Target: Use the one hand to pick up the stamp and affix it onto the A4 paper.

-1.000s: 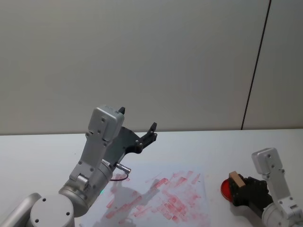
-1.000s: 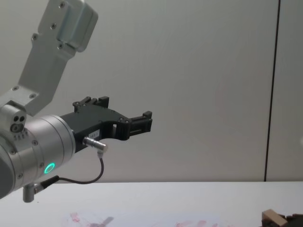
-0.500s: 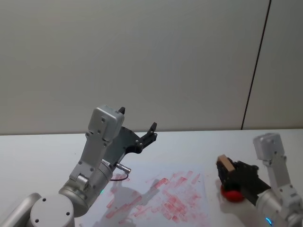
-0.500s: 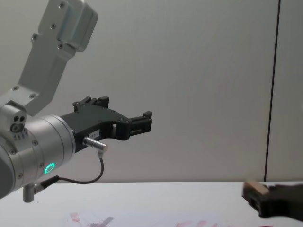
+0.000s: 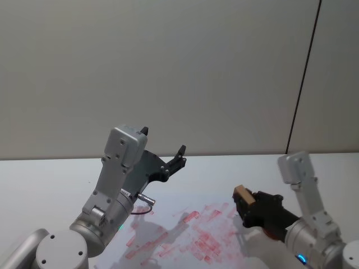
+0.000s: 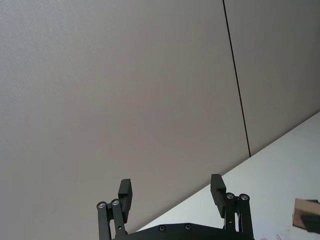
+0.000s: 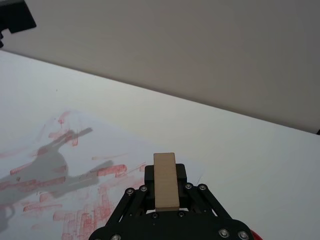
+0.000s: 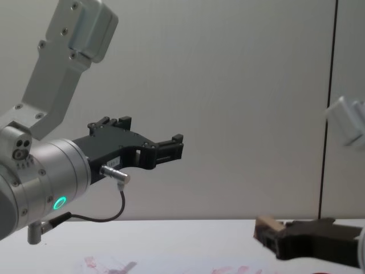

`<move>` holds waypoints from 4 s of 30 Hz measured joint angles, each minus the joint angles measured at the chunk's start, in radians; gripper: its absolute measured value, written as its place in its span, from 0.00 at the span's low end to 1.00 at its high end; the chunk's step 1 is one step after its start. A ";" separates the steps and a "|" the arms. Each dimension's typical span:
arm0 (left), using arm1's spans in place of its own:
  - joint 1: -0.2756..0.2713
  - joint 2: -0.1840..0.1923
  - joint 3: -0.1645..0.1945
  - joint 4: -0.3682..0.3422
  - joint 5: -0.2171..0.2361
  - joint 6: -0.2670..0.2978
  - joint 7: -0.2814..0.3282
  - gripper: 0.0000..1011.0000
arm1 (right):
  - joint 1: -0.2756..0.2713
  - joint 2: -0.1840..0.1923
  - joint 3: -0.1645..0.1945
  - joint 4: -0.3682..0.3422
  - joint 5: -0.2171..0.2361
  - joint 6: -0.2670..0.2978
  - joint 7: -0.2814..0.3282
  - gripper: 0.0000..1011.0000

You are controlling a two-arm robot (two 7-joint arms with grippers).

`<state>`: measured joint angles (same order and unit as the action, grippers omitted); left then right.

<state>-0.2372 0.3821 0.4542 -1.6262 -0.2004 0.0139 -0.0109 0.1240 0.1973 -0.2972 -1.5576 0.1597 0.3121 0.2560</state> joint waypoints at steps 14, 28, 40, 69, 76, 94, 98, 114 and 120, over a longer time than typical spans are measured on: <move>0.000 0.000 0.000 0.000 0.000 0.000 0.000 0.99 | 0.036 -0.029 -0.039 0.070 -0.097 0.064 0.043 0.22; 0.000 0.000 0.000 0.000 0.000 0.000 0.000 0.99 | 0.052 -0.058 -0.059 0.130 -0.100 0.095 0.026 0.22; 0.000 0.000 0.000 0.000 0.000 0.000 0.000 0.99 | 0.052 -0.066 -0.062 0.144 -0.090 0.109 -0.003 0.22; 0.000 0.000 0.000 0.000 0.000 0.000 0.000 0.99 | 0.022 -0.038 -0.003 -0.062 0.063 0.127 -0.080 0.22; 0.000 0.000 0.000 0.000 0.000 0.000 0.000 0.99 | -0.008 -0.003 0.037 -0.136 0.124 0.133 -0.134 0.22; 0.000 0.000 0.000 0.000 0.000 0.000 0.000 0.99 | -0.071 0.060 0.075 -0.154 0.129 0.145 -0.182 0.22; 0.000 0.000 0.000 0.000 0.000 0.000 0.000 0.99 | -0.072 0.061 0.075 -0.137 0.116 0.142 -0.183 0.22; 0.000 0.000 0.000 0.000 0.000 0.000 0.000 0.99 | -0.054 0.051 0.065 -0.051 0.058 0.134 -0.176 0.22; 0.000 0.000 0.000 0.000 0.000 0.000 0.000 0.99 | -0.045 0.045 0.059 -0.026 0.038 0.133 -0.167 0.22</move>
<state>-0.2371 0.3821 0.4542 -1.6262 -0.2004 0.0139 -0.0109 0.0792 0.2425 -0.2379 -1.5839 0.1975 0.4449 0.0886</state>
